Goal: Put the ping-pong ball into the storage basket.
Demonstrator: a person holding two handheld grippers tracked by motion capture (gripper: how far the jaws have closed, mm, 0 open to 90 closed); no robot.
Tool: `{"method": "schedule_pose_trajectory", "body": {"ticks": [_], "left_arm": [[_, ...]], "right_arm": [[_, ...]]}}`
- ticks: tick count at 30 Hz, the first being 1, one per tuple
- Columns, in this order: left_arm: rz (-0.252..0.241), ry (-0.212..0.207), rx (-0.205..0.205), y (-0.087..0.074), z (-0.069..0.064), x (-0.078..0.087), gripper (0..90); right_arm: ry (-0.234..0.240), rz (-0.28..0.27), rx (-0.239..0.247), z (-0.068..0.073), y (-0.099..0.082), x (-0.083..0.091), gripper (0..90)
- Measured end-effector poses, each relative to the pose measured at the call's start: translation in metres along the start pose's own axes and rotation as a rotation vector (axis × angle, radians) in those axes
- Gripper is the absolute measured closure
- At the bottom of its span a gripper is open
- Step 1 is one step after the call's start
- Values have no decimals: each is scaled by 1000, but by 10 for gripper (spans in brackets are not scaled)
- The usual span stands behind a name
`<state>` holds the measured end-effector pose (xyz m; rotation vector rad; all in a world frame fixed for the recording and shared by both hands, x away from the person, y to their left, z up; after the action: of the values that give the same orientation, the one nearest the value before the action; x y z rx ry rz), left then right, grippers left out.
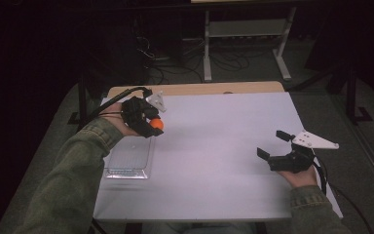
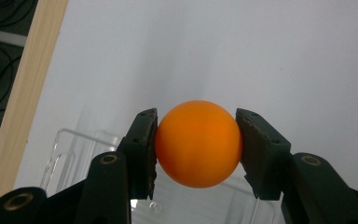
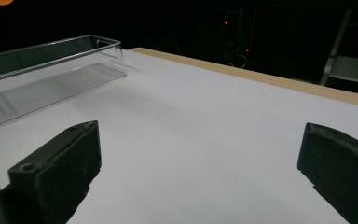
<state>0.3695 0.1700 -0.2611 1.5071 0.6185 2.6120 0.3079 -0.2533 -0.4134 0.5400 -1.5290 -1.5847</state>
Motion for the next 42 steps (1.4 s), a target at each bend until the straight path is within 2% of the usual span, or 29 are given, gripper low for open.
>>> {"method": "schedule_pose_trajectory", "body": {"ticks": [27, 42], "left_arm": [[49, 17, 27, -41, -1, 17, 511], [62, 9, 31, -50, -3, 14, 510]], "right_arm": [[2, 1, 2, 0, 0, 0, 0], [1, 1, 2, 0, 0, 0, 0]]}}
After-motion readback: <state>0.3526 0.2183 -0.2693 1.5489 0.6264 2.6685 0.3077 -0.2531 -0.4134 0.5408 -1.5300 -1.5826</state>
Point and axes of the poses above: each handheld gripper's, and its own axes: x roughly backward along the jaws, y roughly out of its top, z roughly to its left, the point moved 1 cm from there along -x, roughly forward along the jaws, and after that the axes turned 14 degrees about y, right-handed, at the moved point
